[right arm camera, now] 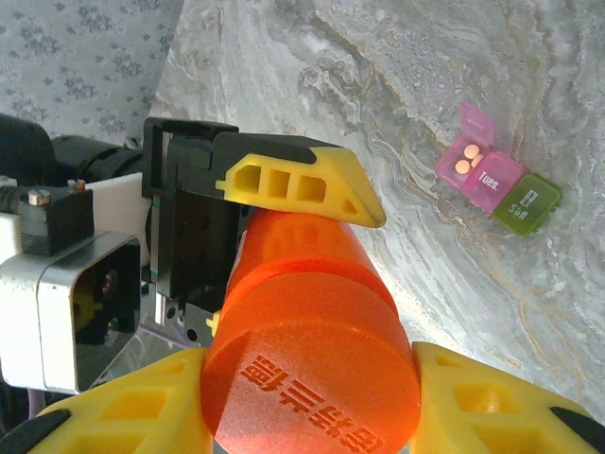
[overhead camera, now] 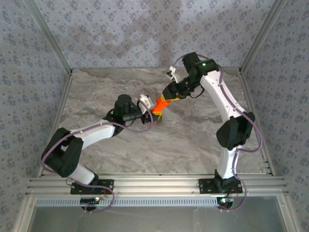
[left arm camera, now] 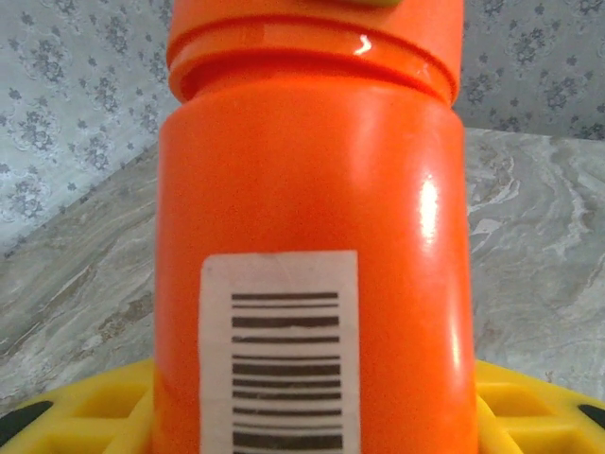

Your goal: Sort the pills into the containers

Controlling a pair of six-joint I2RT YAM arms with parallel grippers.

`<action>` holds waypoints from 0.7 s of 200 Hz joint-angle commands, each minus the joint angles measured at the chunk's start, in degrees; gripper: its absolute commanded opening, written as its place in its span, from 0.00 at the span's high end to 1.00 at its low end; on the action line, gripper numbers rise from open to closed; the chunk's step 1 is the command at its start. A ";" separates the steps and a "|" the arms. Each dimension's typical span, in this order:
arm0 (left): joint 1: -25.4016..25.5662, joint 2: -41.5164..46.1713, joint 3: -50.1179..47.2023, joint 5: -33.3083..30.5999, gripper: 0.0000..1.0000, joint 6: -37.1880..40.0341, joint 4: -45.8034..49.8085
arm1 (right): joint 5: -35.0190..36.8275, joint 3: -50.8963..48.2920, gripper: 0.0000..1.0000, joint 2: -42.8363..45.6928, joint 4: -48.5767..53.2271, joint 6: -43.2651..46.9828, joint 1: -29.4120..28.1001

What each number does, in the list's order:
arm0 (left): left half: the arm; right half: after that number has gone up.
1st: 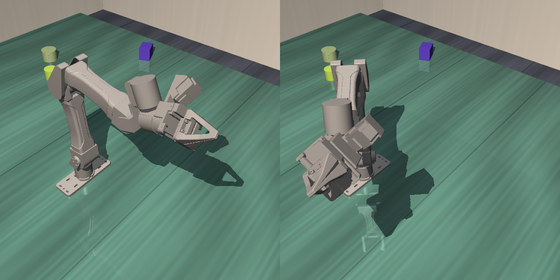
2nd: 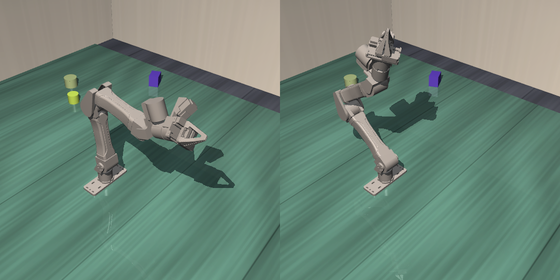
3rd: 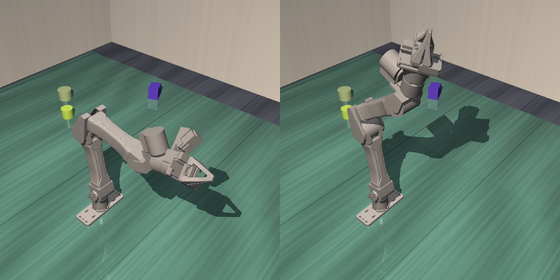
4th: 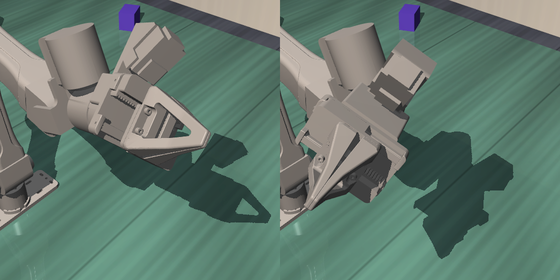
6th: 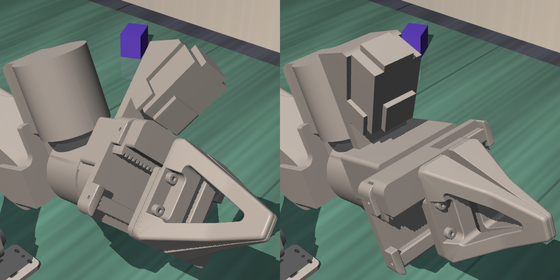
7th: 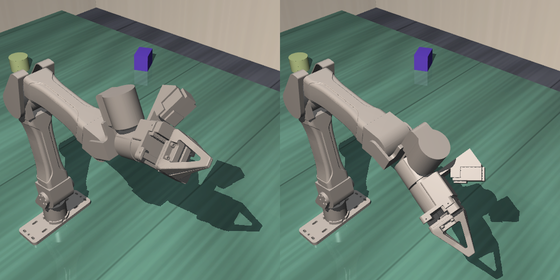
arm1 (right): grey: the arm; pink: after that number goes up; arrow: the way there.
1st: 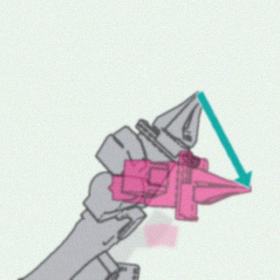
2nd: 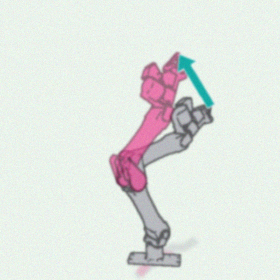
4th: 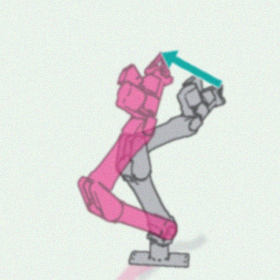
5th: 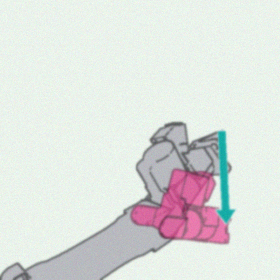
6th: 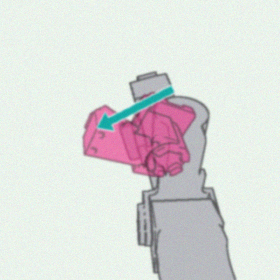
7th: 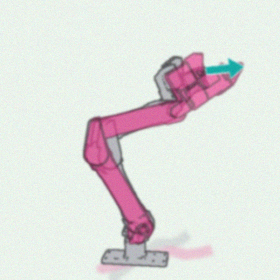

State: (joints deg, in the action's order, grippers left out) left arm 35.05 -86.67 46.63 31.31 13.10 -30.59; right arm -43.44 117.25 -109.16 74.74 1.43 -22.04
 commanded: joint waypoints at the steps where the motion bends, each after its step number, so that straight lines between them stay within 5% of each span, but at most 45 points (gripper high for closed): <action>1: 2.62 1.73 2.92 1.41 1.00 2.19 -9.53 | -2.68 -0.80 0.56 -2.41 -2.25 -5.60 -3.27; 140: 3.09 1.95 3.12 1.51 1.00 1.75 -8.61 | -2.15 3.64 0.25 -1.26 0.72 -3.46 -1.62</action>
State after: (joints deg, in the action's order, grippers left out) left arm 38.00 -86.65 47.51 31.46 13.98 -36.23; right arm -44.93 118.69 -111.22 74.11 -2.39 -24.08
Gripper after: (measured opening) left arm 0.523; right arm 0.731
